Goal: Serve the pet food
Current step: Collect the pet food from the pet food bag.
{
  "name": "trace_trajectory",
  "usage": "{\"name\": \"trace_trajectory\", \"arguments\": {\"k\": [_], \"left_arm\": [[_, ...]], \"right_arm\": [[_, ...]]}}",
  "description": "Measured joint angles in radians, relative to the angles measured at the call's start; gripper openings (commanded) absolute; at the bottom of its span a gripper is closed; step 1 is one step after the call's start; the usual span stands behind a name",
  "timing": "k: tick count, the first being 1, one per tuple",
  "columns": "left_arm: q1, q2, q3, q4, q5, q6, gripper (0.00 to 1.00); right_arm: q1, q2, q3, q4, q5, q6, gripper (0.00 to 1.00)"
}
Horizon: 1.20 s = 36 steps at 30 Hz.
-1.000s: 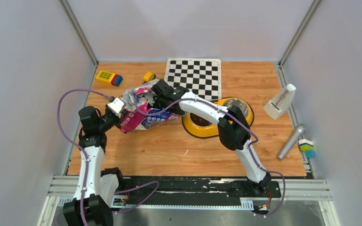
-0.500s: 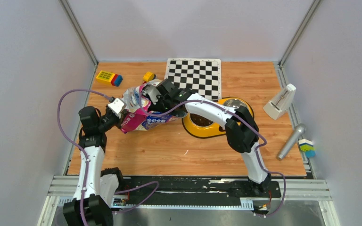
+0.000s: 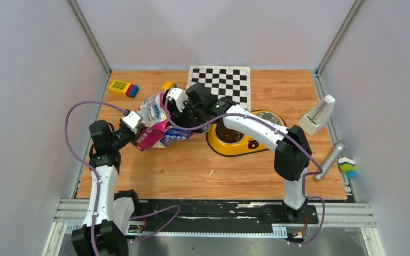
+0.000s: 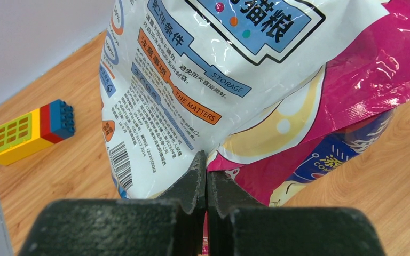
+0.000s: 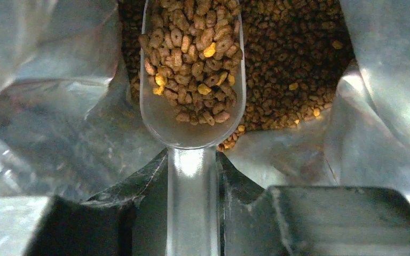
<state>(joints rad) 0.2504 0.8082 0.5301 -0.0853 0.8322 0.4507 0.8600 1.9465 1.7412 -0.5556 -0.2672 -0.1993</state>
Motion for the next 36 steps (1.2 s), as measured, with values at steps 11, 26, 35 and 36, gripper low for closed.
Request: {"name": "trace_trajectory", "arguments": {"k": [11, 26, 35, 36], "left_arm": [[0.001, 0.0, 0.0, -0.001, 0.0, 0.0, 0.0], [0.006, 0.0, 0.0, 0.0, 0.001, 0.0, 0.0], [0.006, 0.0, 0.0, 0.0, 0.002, 0.0, 0.0], [0.006, 0.0, 0.0, 0.0, 0.002, 0.0, 0.0]], "right_arm": [[-0.025, -0.206, -0.127, 0.05, -0.005, 0.003, 0.0], [-0.058, -0.332, -0.278, 0.115, -0.004, -0.024, 0.0], [-0.1, -0.371, -0.337, 0.142, -0.021, -0.045, 0.0], [-0.1, -0.377, -0.338, 0.142, -0.023, -0.05, 0.0]]}}
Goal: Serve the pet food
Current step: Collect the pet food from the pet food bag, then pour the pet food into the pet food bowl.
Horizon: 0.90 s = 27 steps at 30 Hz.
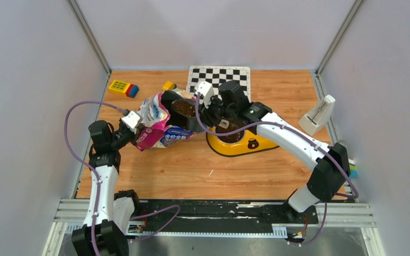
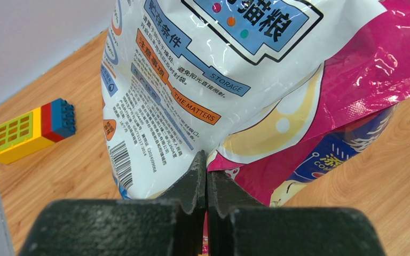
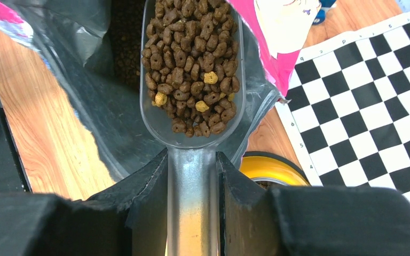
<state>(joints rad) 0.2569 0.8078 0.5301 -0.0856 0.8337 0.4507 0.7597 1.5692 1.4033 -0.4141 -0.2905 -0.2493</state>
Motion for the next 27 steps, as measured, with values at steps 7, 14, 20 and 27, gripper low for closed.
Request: {"name": "trace_trajectory", "arguments": {"k": [7, 14, 20, 27], "left_arm": [[0.0, 0.0, 0.0, 0.0, 0.0, 0.0, 0.0], [0.0, 0.0, 0.0, 0.0, 0.0, 0.0, 0.0], [0.001, 0.0, 0.0, 0.0, 0.0, 0.0, 0.0], [0.001, 0.0, 0.0, 0.0, 0.0, 0.0, 0.0]], "right_arm": [[-0.007, -0.058, -0.013, -0.003, -0.027, -0.036, 0.0], [-0.02, -0.108, -0.032, -0.041, -0.054, -0.069, 0.0], [-0.035, -0.152, -0.052, -0.07, -0.071, -0.084, 0.0], [-0.067, -0.217, -0.076, -0.086, -0.087, -0.093, 0.0]]}}
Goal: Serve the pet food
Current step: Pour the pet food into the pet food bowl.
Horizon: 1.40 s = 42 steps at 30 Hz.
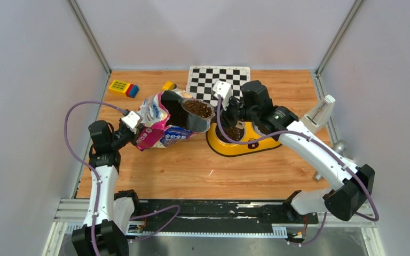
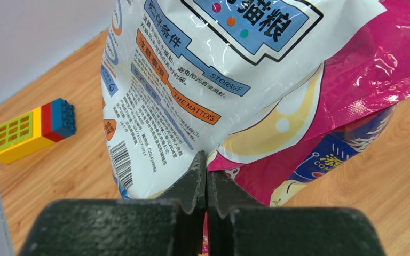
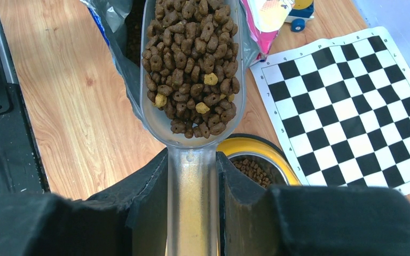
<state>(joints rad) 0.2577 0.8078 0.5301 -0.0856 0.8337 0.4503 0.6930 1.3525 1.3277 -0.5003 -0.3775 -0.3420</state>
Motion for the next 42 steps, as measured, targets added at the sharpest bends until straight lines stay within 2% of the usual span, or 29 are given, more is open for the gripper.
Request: {"name": "trace_trajectory", "arguments": {"k": [8, 16, 34, 42], "left_arm": [[0.0, 0.0, 0.0, 0.0, 0.001, 0.0, 0.0], [0.0, 0.0, 0.0, 0.0, 0.002, 0.0, 0.0], [0.001, 0.004, 0.0, 0.001, 0.006, 0.0, 0.0], [0.001, 0.004, 0.0, 0.001, 0.006, 0.0, 0.0]], "right_arm": [[-0.076, -0.066, -0.039, -0.023, -0.023, 0.0, 0.0], [-0.206, -0.136, -0.084, -0.036, -0.037, -0.001, 0.0], [-0.634, -0.245, -0.263, -0.044, -0.102, -0.044, 0.0], [-0.779, -0.266, -0.351, -0.044, -0.127, -0.096, 0.0]]}}
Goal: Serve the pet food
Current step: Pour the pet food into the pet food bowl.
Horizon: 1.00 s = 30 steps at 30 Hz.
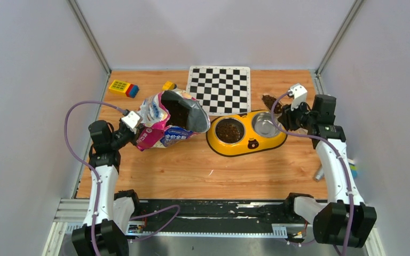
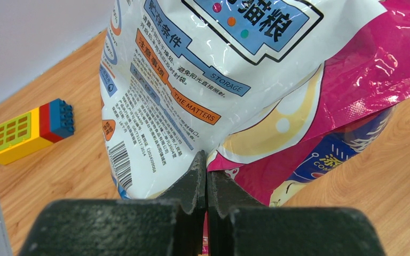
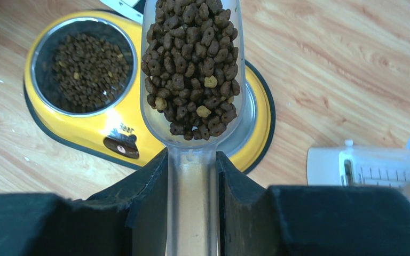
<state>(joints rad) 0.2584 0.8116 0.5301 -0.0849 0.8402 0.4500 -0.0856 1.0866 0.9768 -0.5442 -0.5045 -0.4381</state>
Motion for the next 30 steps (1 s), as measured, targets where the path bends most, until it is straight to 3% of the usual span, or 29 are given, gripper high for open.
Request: {"name": "trace_trajectory", "arguments": {"k": [8, 30], "left_arm": [[0.0, 0.0, 0.0, 0.0, 0.0, 0.0, 0.0], [0.0, 0.0, 0.0, -0.001, 0.004, 0.001, 0.0]], "right_arm": [[-0.074, -0.029, -0.068, -0.034, -0.002, -0.068, 0.0], [-0.081, 0.06, -0.107, -0.205, 0.086, -0.229, 0.0]]}}
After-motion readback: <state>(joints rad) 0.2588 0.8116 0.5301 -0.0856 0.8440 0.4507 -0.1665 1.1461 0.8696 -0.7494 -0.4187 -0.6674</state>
